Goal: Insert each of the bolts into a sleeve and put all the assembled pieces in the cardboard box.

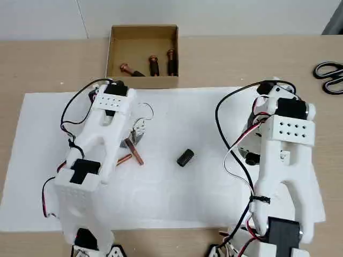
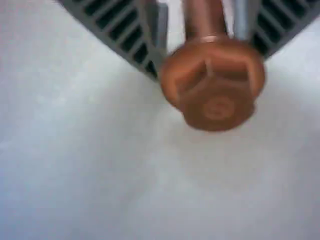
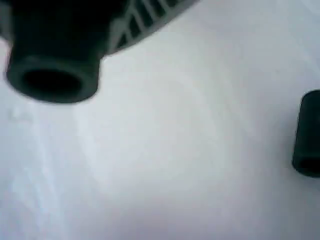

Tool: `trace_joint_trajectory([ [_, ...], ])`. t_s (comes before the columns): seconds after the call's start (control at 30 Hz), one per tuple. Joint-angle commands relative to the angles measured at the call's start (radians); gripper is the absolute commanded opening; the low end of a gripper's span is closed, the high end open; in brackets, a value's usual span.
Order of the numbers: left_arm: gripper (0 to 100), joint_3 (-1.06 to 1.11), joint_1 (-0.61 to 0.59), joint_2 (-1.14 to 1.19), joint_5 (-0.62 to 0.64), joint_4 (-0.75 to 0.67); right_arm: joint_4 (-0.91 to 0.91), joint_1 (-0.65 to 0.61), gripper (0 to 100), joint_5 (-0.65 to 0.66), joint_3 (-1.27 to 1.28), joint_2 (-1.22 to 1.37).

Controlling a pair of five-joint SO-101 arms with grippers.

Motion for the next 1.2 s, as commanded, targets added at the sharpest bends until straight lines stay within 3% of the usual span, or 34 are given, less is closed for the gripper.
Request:
trace_joint_trajectory([
  [0.0,9,-0.012,-0.003,0.003,0.005,0.006,0.008,0.007,0.3,-0.005,-0.003,-0.038],
  [0.1,8,-0.012,-0.003,0.003,0.005,0.003,0.008,0.007,0.3,-0.005,-0.003,-0.038],
  [0.23,0,-0.012,-0.003,0.005,0.005,0.000,0.008,0.007,0.3,-0.005,-0.003,-0.038],
  [0.5,1,-0.018,-0.005,0.003,0.005,0.006,0.008,0.005,0.3,-0.005,-0.003,-0.038],
  [0.8,1,-0.352,0.003,0.003,-0.003,0.232,0.005,0.002,0.3,-0.005,-0.011,-0.039],
  [1.17,1,-0.475,0.005,-0.121,-0.058,0.241,0.010,-0.002,0.3,-0.005,-0.155,-0.041],
])
